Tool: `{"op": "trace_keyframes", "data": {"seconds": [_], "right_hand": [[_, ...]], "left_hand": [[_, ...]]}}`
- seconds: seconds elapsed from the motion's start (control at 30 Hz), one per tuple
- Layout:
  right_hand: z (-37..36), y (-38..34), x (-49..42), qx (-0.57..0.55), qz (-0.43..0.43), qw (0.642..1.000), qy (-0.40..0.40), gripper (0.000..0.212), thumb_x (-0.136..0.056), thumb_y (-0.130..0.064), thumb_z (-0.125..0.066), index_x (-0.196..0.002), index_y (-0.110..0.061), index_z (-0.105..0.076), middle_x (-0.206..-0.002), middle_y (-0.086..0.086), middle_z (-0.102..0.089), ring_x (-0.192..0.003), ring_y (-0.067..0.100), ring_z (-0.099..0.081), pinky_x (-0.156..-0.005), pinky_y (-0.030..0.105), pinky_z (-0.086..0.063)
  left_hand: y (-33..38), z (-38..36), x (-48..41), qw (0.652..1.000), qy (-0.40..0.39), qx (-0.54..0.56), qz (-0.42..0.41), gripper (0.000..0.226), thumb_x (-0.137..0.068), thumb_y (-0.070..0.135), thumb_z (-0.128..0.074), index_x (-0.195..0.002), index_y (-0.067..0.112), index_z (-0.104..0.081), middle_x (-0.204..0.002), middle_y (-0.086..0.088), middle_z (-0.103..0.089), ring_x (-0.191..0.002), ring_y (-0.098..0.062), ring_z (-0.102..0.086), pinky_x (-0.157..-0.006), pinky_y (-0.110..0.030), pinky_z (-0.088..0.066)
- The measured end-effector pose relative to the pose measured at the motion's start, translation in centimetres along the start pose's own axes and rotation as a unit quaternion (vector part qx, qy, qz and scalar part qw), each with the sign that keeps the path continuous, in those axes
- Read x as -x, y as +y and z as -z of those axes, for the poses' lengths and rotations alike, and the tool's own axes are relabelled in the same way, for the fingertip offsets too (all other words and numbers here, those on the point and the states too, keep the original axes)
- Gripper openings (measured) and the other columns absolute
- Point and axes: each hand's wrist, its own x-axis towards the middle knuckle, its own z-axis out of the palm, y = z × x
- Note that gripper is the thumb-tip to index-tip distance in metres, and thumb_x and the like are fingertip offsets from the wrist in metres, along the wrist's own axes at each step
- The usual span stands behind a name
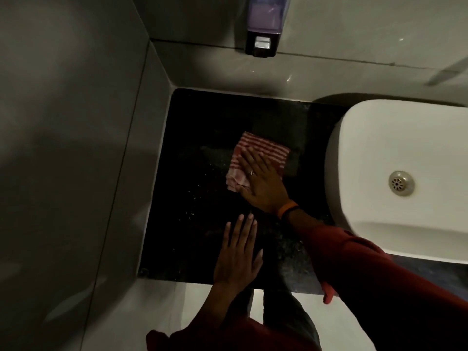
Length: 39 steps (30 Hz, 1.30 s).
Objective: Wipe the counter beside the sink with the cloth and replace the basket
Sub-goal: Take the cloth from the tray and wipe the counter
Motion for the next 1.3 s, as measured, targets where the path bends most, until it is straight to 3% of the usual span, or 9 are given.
{"op": "trace_keyframes", "data": {"seconds": [0.17,0.27,0.33,0.4,0.5,0.6,0.7,1.0,1.3], "right_hand": [[1.0,-0.4,0.3,-0.023,-0.005,1.0,0.001,0.077,-0.098,-0.056,-0.043,-0.158,-0.013,-0.019,-0.168,0.009,-0.013,-0.157,0.023,-0.005,-0.128,0.049,-0.01],[1.6,-0.7,3.3,-0.089,-0.091,0.989,0.081,0.072,-0.099,-0.049,-0.041,-0.157,-0.013,-0.018,-0.168,0.008,-0.016,-0.157,0.02,-0.004,-0.129,0.041,-0.001],[1.1,-0.5,6.7,-0.073,-0.162,0.977,0.122,0.069,-0.099,-0.043,-0.037,-0.157,-0.01,-0.02,-0.168,0.011,-0.016,-0.157,0.024,-0.006,-0.129,0.046,-0.005],[0.1,-0.7,9.9,-0.036,-0.232,0.965,0.117,0.069,-0.1,-0.044,-0.034,-0.157,-0.008,-0.021,-0.167,0.012,-0.015,-0.156,0.027,-0.009,-0.127,0.051,-0.013],[-1.2,-1.5,12.8,0.023,-0.271,0.959,0.075,0.071,-0.1,-0.048,-0.03,-0.156,-0.004,-0.021,-0.167,0.013,-0.014,-0.156,0.027,-0.011,-0.124,0.052,-0.02],[-1.7,-1.5,13.5,0.042,-0.262,0.962,0.071,0.071,-0.101,-0.047,-0.031,-0.156,-0.004,-0.02,-0.168,0.013,-0.013,-0.156,0.027,-0.01,-0.125,0.051,-0.018],[-1.7,-1.3,13.4,0.045,-0.263,0.961,0.073,0.072,-0.099,-0.046,-0.034,-0.156,-0.004,-0.019,-0.168,0.014,-0.013,-0.157,0.026,-0.009,-0.127,0.05,-0.014],[-1.4,-1.2,13.3,0.035,-0.27,0.96,0.061,0.074,-0.099,-0.048,-0.033,-0.157,-0.005,-0.018,-0.168,0.013,-0.011,-0.157,0.025,-0.005,-0.127,0.05,-0.011],[-1.3,-1.4,13.3,0.047,-0.273,0.959,0.057,0.073,-0.099,-0.048,-0.031,-0.156,-0.004,-0.018,-0.168,0.014,-0.011,-0.157,0.025,-0.005,-0.127,0.05,-0.012]], "left_hand": [[-0.1,0.6,0.1,0.999,0.016,0.036,-0.001,0.073,-0.099,0.052,-0.031,-0.157,0.012,-0.01,-0.167,-0.006,-0.007,-0.155,-0.024,-0.005,-0.124,-0.049,-0.01],[-0.4,1.8,-0.2,0.991,0.063,0.121,0.01,0.064,-0.1,0.045,-0.036,-0.155,0.016,-0.023,-0.163,-0.004,-0.025,-0.15,-0.022,-0.026,-0.124,-0.042,-0.018],[-1.0,3.5,-2.3,0.985,0.115,0.13,0.003,0.055,-0.102,0.038,-0.034,-0.151,0.015,-0.032,-0.157,-0.007,-0.038,-0.144,-0.026,-0.038,-0.123,-0.041,-0.023],[-1.8,5.9,-6.4,0.985,0.137,0.095,-0.029,0.052,-0.103,0.034,-0.03,-0.151,0.013,-0.033,-0.156,-0.011,-0.039,-0.145,-0.029,-0.035,-0.123,-0.044,-0.022],[-2.7,9.7,-14.5,0.99,0.111,0.021,-0.085,0.054,-0.1,0.028,-0.036,-0.151,0.01,-0.032,-0.157,-0.012,-0.038,-0.148,-0.031,-0.028,-0.123,-0.05,-0.021],[-3.4,10.2,-19.6,0.98,0.027,-0.072,-0.184,0.058,-0.098,0.034,-0.036,-0.151,0.01,-0.032,-0.16,-0.012,-0.031,-0.15,-0.031,-0.024,-0.122,-0.052,-0.022],[-4.6,8.4,-20.3,0.973,-0.001,-0.067,-0.219,0.061,-0.098,0.039,-0.035,-0.153,0.014,-0.028,-0.163,-0.01,-0.026,-0.151,-0.028,-0.023,-0.124,-0.049,-0.018],[-8.1,6.8,-15.0,0.995,0.075,-0.034,0.052,0.068,-0.095,0.043,-0.037,-0.156,0.02,-0.019,-0.165,-0.006,-0.021,-0.152,-0.026,-0.021,-0.123,-0.048,-0.018],[-9.2,3.5,-2.6,0.93,0.122,0.026,0.345,0.068,-0.097,0.047,-0.023,-0.156,0.017,-0.012,-0.164,-0.011,-0.019,-0.152,-0.032,-0.017,-0.119,-0.059,-0.018]]}}
